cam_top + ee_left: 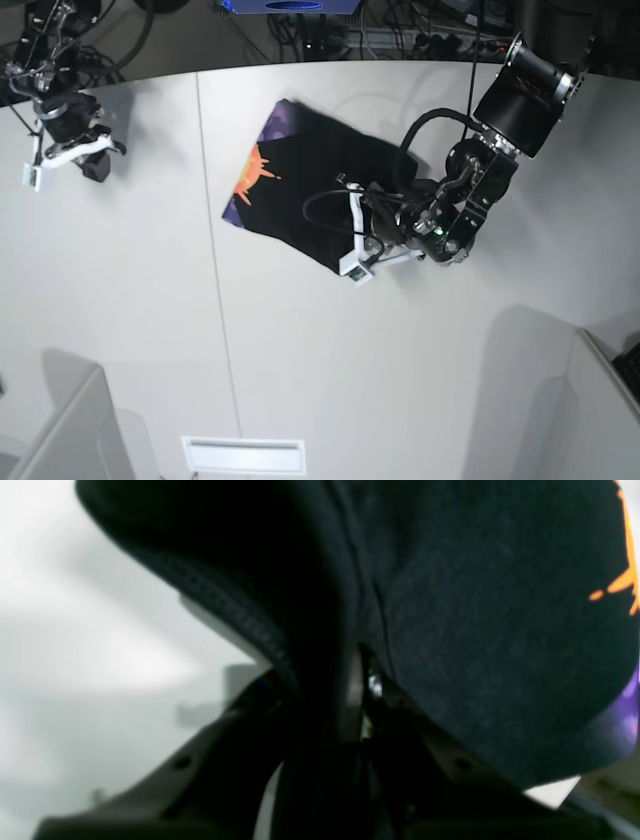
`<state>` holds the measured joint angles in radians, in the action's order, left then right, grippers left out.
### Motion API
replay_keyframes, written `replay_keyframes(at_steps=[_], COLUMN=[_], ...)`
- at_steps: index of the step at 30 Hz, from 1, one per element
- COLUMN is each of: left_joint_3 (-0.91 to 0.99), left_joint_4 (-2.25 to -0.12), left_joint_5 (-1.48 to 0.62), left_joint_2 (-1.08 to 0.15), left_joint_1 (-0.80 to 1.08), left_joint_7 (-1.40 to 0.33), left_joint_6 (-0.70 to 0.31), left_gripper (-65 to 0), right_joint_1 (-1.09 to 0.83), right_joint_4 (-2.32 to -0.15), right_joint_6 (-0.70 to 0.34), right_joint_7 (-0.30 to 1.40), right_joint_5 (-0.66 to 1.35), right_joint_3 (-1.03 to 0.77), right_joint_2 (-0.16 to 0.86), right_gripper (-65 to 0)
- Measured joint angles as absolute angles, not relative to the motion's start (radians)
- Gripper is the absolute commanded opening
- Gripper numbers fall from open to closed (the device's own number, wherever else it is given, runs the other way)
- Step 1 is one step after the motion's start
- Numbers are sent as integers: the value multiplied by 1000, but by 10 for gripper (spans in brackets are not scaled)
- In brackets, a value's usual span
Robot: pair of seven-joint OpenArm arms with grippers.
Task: Fold the T-shirt properly
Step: 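Rotate and drag the folded bundle with the left gripper, then release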
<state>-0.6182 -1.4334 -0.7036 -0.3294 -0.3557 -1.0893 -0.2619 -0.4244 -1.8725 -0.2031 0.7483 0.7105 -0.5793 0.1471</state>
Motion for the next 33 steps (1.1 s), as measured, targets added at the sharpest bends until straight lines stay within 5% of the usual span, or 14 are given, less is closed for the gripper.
replay_keyframes(at_steps=[15,28,33], left_joint_3=[-1008,-1388,-1457], left_joint_4=[-1438,-1444,-1452], left_joint_5=[-711,-708,-506], left_joint_2=[-331,-385,-391], left_joint_1=[-600,-809,-813], left_joint_7=[-1071,-781,-720], left_joint_6=[-266,-270,-281], left_gripper=[-650,-650,-650], right_joint_1=[-433,-433,-433], right_joint_4=[-1872,-1872,-1872], right_joint_6=[-203,-202,-202], right_joint_7=[749,749,749], right_joint_5=[707,707,707], right_joint_3=[-647,-647,-647], right_joint_2=[101,93,93], right_gripper=[-650,-650,-650])
